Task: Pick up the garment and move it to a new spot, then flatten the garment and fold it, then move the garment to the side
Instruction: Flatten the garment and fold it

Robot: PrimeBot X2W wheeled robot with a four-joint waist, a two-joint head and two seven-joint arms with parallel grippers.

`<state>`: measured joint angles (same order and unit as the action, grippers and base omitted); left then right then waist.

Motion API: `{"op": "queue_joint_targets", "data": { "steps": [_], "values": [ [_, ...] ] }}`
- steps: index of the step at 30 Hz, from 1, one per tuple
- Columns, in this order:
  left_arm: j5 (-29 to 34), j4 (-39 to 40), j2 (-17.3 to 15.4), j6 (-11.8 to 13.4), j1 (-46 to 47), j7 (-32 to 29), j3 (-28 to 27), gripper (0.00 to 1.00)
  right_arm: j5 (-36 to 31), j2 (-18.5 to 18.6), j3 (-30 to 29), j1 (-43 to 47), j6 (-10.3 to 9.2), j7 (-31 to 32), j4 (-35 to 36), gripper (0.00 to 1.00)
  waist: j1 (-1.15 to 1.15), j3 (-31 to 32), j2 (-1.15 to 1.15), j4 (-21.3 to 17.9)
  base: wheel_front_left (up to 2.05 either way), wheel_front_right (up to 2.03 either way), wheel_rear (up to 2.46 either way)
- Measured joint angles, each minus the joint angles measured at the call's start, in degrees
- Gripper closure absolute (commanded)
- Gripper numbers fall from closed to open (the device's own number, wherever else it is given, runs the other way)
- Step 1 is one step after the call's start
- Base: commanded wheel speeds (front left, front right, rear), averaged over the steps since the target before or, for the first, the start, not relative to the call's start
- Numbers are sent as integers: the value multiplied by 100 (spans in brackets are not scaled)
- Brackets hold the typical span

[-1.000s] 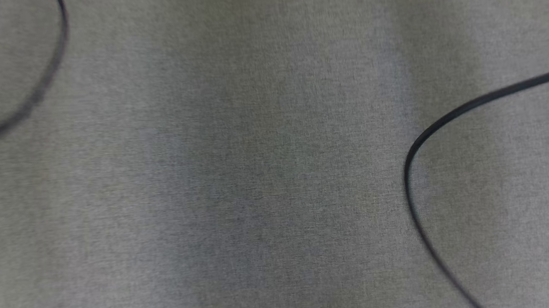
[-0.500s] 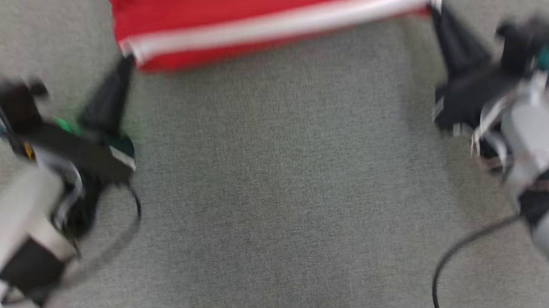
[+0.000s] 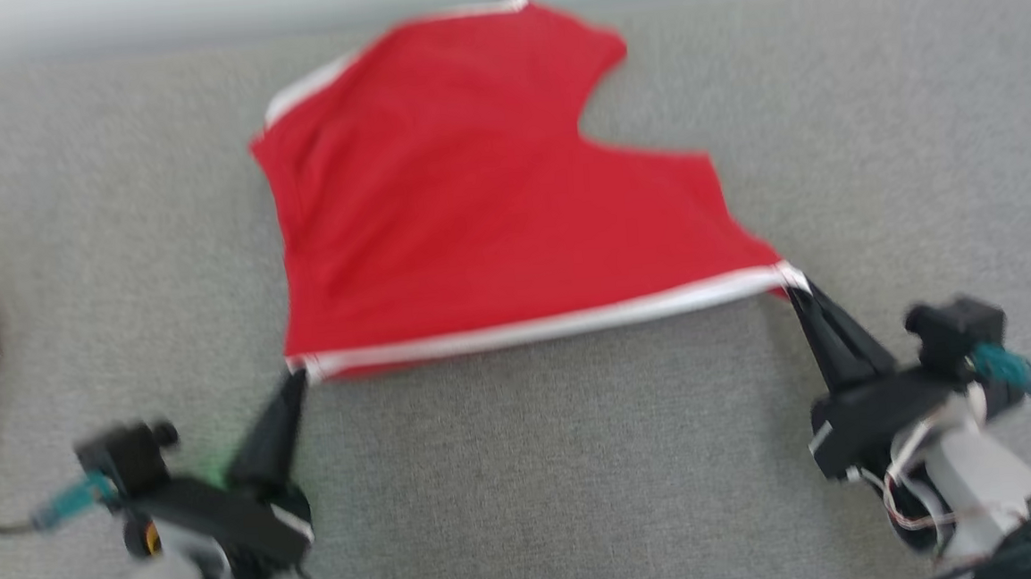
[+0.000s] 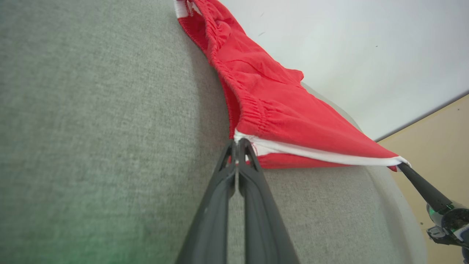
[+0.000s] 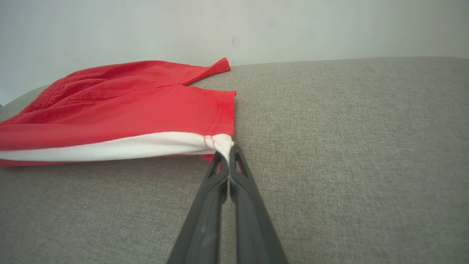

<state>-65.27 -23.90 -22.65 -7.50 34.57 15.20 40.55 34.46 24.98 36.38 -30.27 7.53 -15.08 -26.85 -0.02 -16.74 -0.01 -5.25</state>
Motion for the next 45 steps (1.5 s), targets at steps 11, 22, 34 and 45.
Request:
{"op": "queue_joint_targets", "data": {
  "steps": [11,22,34,45],
  "values": [
    [479,-10,471,-2,-1458,-2,-489,100,-24,-156,-271,1298,0,0,162,100,1,986,0,-51,0,0,0],
    [903,81,620,-1,-2465,-2,-778,100,-118,-236,-279,2215,0,0,292,100,1,1730,1,-135,0,0,0],
    [1095,110,727,-2,-3173,-2,-1046,100,-287,-263,-321,2853,0,0,450,100,2,1932,1,-60,0,0,0],
    [1247,488,812,-2,-3109,-3,-1184,100,-636,-261,-749,2713,0,0,823,100,2,1765,1,103,0,0,0]
  ]
}}
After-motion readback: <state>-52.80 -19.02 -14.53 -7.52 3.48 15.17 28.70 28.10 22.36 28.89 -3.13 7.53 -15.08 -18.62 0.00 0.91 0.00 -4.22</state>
